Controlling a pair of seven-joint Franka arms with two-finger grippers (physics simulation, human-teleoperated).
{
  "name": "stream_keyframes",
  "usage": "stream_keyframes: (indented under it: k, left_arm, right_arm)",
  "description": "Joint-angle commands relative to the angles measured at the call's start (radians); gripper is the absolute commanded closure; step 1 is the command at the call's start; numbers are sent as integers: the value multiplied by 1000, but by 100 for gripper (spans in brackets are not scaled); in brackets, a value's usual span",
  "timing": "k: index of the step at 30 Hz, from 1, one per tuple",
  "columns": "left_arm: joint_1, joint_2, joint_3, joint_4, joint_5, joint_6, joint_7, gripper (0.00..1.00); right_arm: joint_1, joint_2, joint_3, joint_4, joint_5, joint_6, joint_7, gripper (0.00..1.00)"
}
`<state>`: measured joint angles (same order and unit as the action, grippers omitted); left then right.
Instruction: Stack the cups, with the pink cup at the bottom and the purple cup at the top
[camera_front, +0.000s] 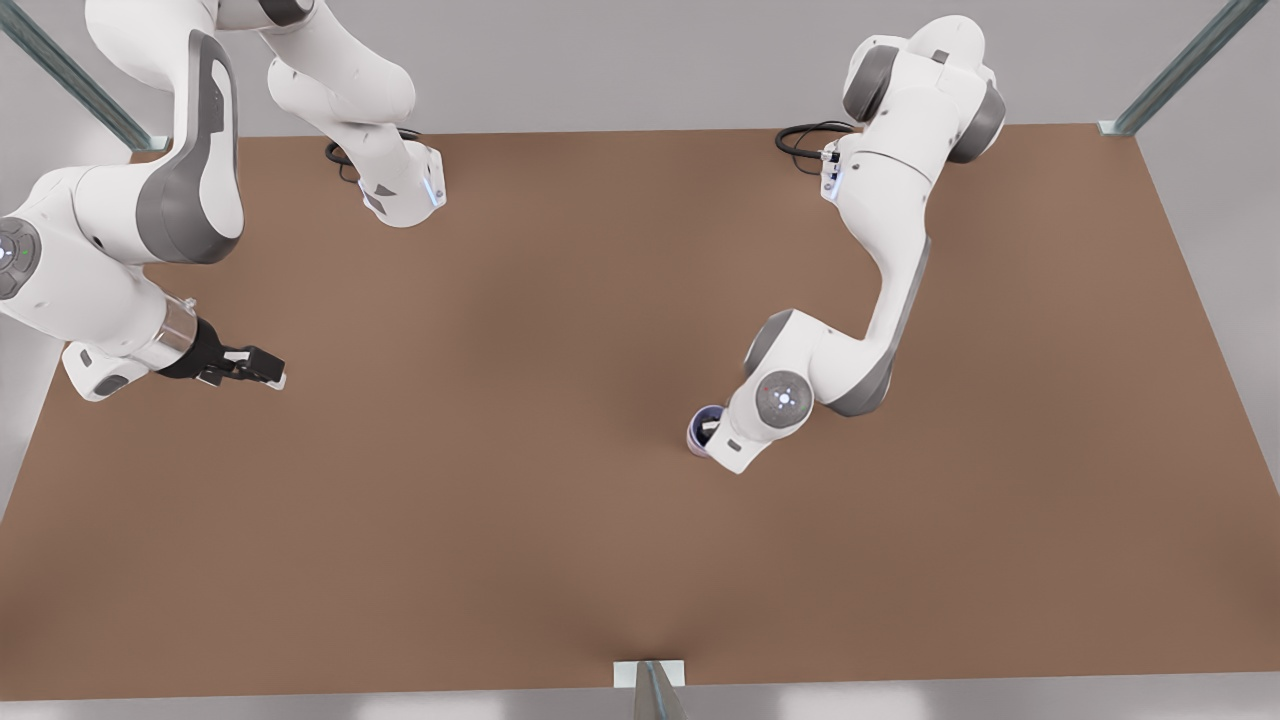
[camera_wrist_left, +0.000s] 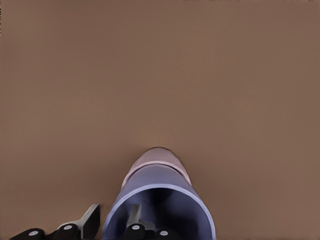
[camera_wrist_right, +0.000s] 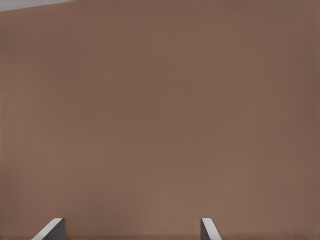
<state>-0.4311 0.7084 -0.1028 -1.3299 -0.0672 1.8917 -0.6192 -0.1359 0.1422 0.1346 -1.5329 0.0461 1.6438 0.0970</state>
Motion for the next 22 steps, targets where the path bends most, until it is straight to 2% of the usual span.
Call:
stream_keyframes:
  k: [1,5,9,11,12,14,15,16,17,22]
  left_arm:
    - [3,-1,0,0,17,-3,-16,0]
    - [29,-17,-3,0,15,-22,-10,0]
    - [35,-96,6,1,20,-132,19,0]
    - [48,-136,18,20,20,-250,68,0]
    - [52,-141,40,90,49,-318,87,0]
    - [95,-168,97,187,141,-496,489,0]
    - [100,-240,121,163,165,-499,506,0]
    - [120,-400,120,-37,178,-442,512,0]
    - [121,-466,121,-123,170,-382,497,0]
    - [127,-446,124,-100,168,-421,507,0]
  right_arm:
    - [-1,-1,0,0,1,1,23,0]
    - [1,-1,0,0,1,2,23,0]
    - [1,-1,0,0,1,1,23,0]
    - [-1,-1,0,0,1,1,23,0]
    - [4,-1,0,0,1,2,24,0]
    - [3,-1,0,0,1,1,24,0]
    - [4,-1,0,0,1,2,24,0]
    - [1,-1,0,0,1,1,23,0]
    - [2,-1,0,0,1,2,23,0]
    - [-2,-1,2,-1,1,-2,24,0]
